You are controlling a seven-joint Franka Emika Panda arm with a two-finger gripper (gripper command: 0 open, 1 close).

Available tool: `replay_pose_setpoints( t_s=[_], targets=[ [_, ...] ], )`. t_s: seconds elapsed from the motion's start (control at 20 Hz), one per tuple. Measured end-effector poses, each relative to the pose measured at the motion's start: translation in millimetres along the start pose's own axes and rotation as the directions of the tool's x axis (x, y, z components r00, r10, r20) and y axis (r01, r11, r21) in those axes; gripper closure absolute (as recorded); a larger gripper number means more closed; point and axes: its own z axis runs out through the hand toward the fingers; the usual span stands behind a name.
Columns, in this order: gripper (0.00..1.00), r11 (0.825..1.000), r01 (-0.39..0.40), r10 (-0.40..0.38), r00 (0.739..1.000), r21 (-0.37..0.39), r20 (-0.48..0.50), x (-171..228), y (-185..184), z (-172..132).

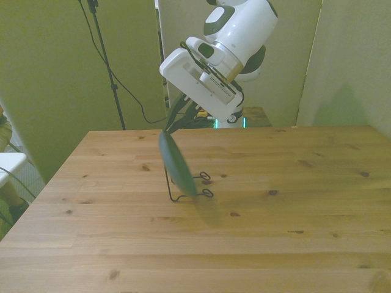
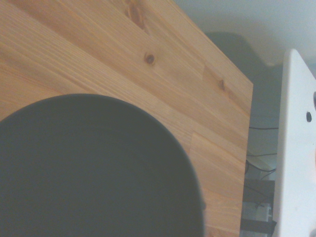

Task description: Load the plate

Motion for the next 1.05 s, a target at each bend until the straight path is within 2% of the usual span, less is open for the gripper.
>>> replay_pose_setpoints(
  t_s=[0.2, 0.35, 0.45, 0.55, 0.65, 0.8, 0.95, 1.05],
  targets=[
    [0.00, 1.000, -0.008, 0.008, 1.000, 0.001, -0.004, 2.0, 1.3, -0.9],
    [0.00, 0.995, -0.078, 0.077, 0.997, 0.063, 0.016, 11.9, 3.5, -10.7],
    [0.00, 0.979, -0.151, 0.144, 0.988, 0.140, 0.057, 23.4, 9.0, -24.5],
    [0.00, 0.951, -0.211, 0.188, 0.975, 0.226, 0.116, 30.3, 12.8, -36.4],
    [0.00, 0.916, -0.261, 0.212, 0.959, 0.304, 0.186, 27.2, 6.4, -39.5],
    [0.00, 0.850, -0.329, 0.224, 0.933, 0.412, 0.283, 7.9, -18.4, -36.1],
    [0.00, 0.758, -0.401, 0.227, 0.902, 0.514, 0.368, -15.2, -42.0, -31.5],
    [0.00, 0.687, -0.439, 0.218, 0.885, 0.579, 0.412, -25.8, -50.3, -33.8]
  ],
)
